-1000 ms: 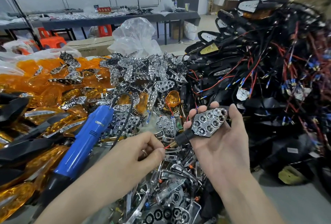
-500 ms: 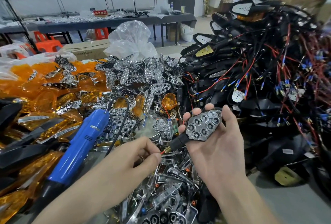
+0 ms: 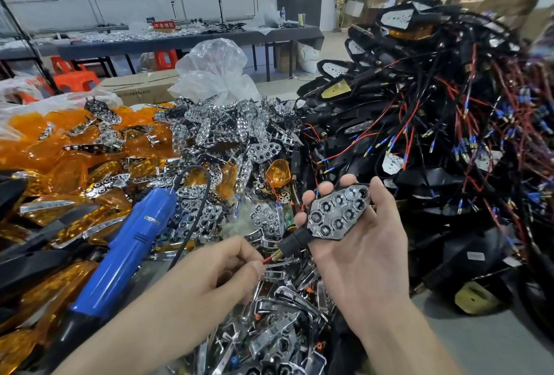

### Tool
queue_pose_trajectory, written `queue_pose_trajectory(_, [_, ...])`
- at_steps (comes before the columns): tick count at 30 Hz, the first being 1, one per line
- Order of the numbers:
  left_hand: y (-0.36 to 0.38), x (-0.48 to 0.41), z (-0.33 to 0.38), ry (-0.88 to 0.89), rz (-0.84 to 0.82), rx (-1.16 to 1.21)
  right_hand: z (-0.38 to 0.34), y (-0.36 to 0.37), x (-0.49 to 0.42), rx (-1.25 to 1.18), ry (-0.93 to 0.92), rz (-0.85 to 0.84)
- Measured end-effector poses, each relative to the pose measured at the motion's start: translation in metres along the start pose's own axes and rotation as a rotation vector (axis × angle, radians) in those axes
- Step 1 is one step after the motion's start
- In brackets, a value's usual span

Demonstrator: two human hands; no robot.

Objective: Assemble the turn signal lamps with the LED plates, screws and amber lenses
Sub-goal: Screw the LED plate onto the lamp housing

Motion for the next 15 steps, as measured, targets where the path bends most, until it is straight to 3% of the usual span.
queue_pose_trajectory(7, [0.001, -0.002, -0.003, 0.018, 0.059, -0.002, 0.003, 0.000, 0.001, -0.002, 0.014, -0.008])
queue_pose_trajectory(15, [0.015, 0.002, 0.013, 0.063, 0.192, 0.020, 0.006, -0.005, -0.007, -0.057, -0.025, 0.093])
Point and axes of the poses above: each hand's wrist, its own x-axis away from the middle knuckle, its own y-axis out of the palm, z = x × y, the point moved 1 cm from there along -x, towards the middle knuckle, and after that the axes turned 7 degrees about -y, right-handed, at the moved point
